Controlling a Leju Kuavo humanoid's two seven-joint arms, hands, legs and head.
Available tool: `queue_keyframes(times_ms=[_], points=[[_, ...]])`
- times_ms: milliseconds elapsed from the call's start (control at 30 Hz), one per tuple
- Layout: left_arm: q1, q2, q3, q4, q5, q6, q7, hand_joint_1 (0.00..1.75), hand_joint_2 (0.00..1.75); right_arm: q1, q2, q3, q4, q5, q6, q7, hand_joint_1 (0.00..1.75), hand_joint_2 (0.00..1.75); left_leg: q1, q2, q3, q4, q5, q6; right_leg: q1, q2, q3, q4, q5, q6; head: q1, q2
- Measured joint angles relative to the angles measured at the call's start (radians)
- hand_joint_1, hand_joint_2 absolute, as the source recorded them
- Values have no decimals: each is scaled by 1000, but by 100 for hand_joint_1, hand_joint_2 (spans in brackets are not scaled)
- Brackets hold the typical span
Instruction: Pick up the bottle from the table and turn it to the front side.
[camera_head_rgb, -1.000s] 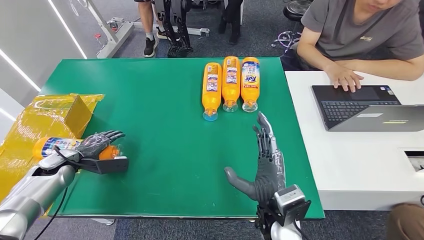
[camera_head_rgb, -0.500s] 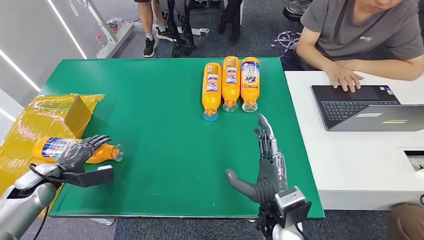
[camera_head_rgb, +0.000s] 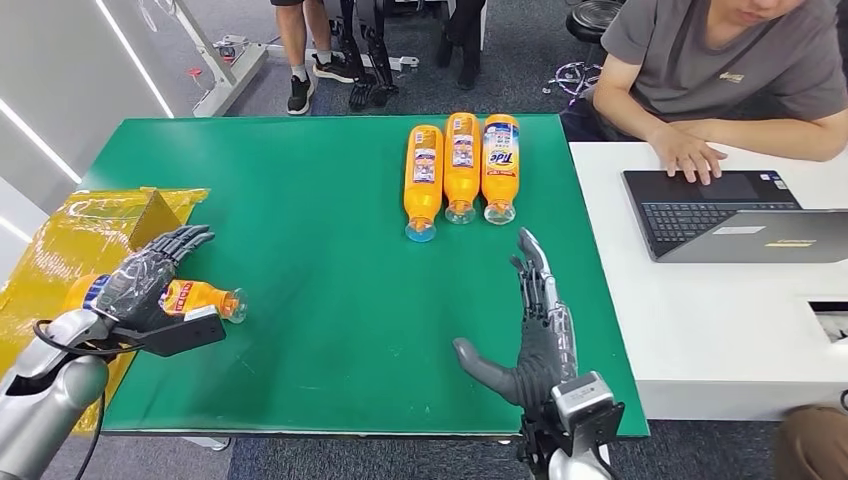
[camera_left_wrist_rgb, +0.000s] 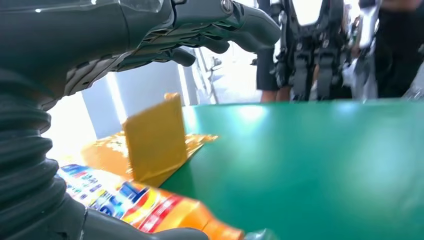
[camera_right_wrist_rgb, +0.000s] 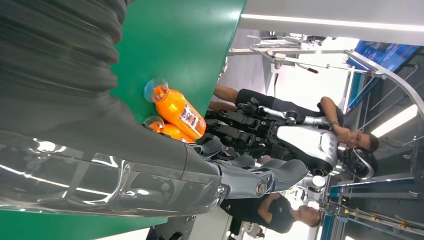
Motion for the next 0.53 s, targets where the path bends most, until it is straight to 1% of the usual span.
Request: queue_keyframes(times_ms=[67,133,167,233,300,333,467,500,533], points=[[-1,-13,27,-22,57,17,-13,0,175,1,0,0,0,-2,3,0,0,175,0,0,0,0,0,0,0,0,0,0,0,0,0,0],[-2,-35,63,-47,133,35,-32,0,175,2,0,-1,0,-3,11,0,0,175,0,0,0,0,0,0,0,0,0,0,0,0,0,0],[-3,-50,84,-62,182,39,-45,0,175,2,0,-1,1,-3,15,0,0,175,0,0,0,0,0,0,0,0,0,0,0,0,0,0],[-7,-99,123,-87,302,29,-72,0,175,0,1,0,6,-4,22,0,0,175,-1,-1,0,0,0,0,0,-1,0,-1,0,0,0,0],[-11,-171,155,-103,424,30,-102,0,175,-10,5,3,16,-9,27,-1,0,175,-1,-2,0,0,0,0,0,-3,1,-1,0,0,0,0],[-10,-211,163,-107,471,46,-114,0,175,-18,7,6,22,-12,30,-1,0,175,-1,-3,0,0,0,0,0,-3,2,-1,0,1,0,0],[22,-375,158,-137,626,167,-134,0,175,-54,17,23,45,-23,42,3,0,175,-1,-3,0,1,0,1,-1,-3,2,-2,1,1,0,0],[35,-410,151,-148,653,188,-136,0,175,-61,18,26,48,-24,42,7,0,175,-1,-3,0,1,0,1,-1,-3,2,-2,1,1,0,0],[41,-428,146,-155,667,199,-137,0,175,-65,19,27,49,-25,42,10,0,175,-1,-3,0,1,-1,1,-1,-3,2,-2,1,1,0,0]])
